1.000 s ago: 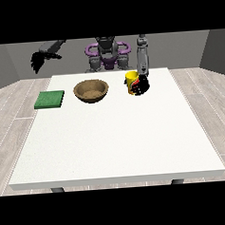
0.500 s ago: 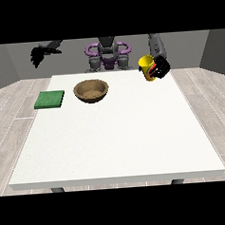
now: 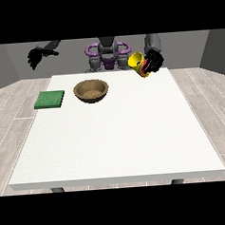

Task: Pick the cup and pour the ball into the bowl, then pick the bowl and place it on the pad

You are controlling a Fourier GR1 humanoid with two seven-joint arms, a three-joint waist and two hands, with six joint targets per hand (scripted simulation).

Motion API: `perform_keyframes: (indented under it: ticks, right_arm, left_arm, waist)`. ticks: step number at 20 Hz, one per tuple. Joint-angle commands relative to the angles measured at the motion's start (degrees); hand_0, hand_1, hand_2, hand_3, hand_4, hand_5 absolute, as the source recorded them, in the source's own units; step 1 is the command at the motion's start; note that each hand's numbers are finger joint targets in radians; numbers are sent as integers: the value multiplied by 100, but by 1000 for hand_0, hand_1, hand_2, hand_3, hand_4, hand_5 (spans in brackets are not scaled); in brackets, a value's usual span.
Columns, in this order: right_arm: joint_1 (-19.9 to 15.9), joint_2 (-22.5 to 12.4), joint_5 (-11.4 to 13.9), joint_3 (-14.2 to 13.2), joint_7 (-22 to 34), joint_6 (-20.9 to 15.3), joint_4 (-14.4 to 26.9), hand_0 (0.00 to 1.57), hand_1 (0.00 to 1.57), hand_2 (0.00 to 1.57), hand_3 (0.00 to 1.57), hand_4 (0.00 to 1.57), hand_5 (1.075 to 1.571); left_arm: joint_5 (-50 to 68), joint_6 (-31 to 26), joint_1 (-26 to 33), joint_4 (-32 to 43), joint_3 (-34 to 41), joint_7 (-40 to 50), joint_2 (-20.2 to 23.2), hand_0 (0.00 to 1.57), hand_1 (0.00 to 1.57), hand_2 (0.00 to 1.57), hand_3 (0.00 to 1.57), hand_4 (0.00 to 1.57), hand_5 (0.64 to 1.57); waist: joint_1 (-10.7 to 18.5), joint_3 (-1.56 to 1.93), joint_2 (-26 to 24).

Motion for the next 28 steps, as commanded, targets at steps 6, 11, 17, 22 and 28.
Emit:
perform_keyframes:
  ticks: [6, 11, 17, 22, 28]
  right_arm:
    - [172, -185, 179, -85, -524, 243, 589, 0, 0, 0, 0, 0, 1570]
    - [-26, -110, 10, -8, -55, 279, 628, 0, 0, 0, 0, 0, 1571]
    - [-198, -262, 20, -139, -294, 336, 931, 0, 0, 0, 0, 0, 1571]
    - [-258, -87, 119, 108, -268, 391, 792, 0, 0, 0, 0, 0, 1570]
    - [-145, -182, 181, -70, -415, 228, 1121, 0, 0, 0, 0, 0, 1571]
  left_arm:
    - [-1858, 308, -655, 36, -1155, 1905, -507, 1516, 1516, 1571, 1571, 1571, 1211]
    - [-3121, -71, -1192, 315, -1967, 2682, -558, 1553, 1553, 1571, 1571, 1530, 1298]
    - [-4311, -755, -1452, 464, -3054, 3093, -1296, 1477, 1477, 1571, 1571, 1571, 1098]
    - [-5419, -1509, -1811, 954, -3905, 3360, -1271, 1533, 1533, 1571, 1571, 1556, 1164]
    - [-6072, -2222, -1765, 819, -4524, 3085, -1634, 1457, 1457, 1571, 1571, 1509, 1178]
  waist:
    - [-28, 5, -244]
    - [-153, 7, -597]
    - [-120, 6, -373]
    - [-416, 5, -410]
    - [48, -1, -624]
